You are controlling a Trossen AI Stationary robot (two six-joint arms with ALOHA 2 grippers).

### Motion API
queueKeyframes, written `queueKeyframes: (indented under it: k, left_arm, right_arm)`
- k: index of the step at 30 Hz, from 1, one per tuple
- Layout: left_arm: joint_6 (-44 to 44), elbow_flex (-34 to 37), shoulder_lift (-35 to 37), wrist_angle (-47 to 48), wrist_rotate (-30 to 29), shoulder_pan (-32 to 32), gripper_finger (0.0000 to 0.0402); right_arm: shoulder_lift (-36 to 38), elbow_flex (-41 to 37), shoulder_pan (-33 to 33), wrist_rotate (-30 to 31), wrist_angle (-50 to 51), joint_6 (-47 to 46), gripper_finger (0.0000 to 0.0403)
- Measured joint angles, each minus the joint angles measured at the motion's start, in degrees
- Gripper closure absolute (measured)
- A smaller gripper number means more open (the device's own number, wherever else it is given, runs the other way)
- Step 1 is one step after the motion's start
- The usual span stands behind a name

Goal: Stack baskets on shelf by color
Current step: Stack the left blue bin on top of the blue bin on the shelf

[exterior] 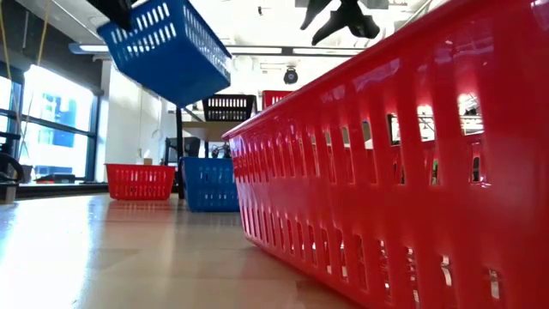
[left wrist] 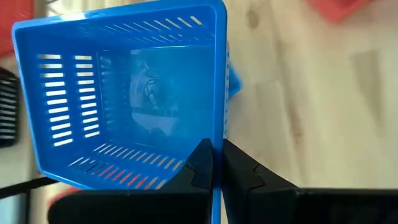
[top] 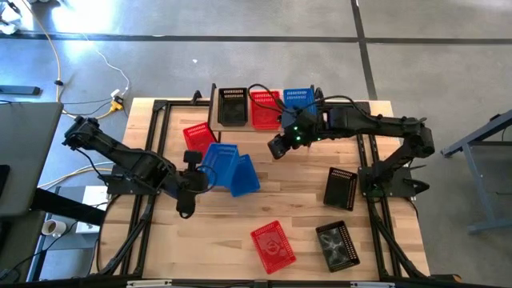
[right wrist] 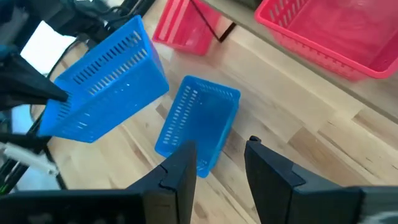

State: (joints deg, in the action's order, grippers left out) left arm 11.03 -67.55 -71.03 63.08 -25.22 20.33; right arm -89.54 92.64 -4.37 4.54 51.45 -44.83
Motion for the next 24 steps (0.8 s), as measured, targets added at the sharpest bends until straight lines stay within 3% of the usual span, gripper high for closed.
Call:
queueKeyframes:
  k: [8, 24]
  left_arm:
    - [-5.17, 0.00, -4.72, 3.09, -5.48, -1.38, 0.0401]
    - [-4.79, 0.00, -9.97, 2.92, -14.03, -1.57, 0.0401]
  right_arm:
    - [-2.43, -0.01, 2.95, 7.07, -2.96, -5.03, 0.0281]
    - [-9.60, -0.02, 5.62, 9.00, -14.38, -11.95, 0.0281]
